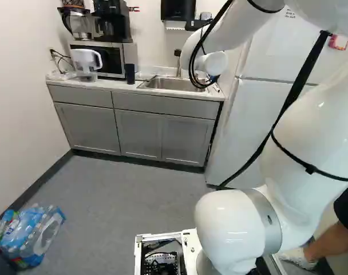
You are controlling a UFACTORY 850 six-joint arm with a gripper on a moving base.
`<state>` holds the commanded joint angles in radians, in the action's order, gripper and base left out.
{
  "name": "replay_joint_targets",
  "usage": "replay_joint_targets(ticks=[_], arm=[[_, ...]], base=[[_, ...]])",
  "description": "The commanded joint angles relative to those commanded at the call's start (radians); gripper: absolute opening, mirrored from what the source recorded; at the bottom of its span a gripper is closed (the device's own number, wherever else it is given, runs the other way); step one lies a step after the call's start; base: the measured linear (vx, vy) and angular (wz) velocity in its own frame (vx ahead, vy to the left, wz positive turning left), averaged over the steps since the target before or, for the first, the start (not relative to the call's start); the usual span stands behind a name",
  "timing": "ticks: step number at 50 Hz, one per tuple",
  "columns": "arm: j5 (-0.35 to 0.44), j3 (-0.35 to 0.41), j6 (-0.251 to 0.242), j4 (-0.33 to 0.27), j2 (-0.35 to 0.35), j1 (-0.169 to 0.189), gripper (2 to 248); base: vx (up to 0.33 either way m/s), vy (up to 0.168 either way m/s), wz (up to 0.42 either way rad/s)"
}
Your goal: Rinse the cup and place it in the tray
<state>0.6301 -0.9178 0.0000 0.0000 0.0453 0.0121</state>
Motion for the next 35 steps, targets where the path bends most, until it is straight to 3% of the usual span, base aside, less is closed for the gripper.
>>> replay_joint_targets(ticks=[35], arm=[[-0.096, -0.078, 0.0, 0.0, -0.005, 0.0, 247]], base=[[0.0, 0.0, 0.0]])
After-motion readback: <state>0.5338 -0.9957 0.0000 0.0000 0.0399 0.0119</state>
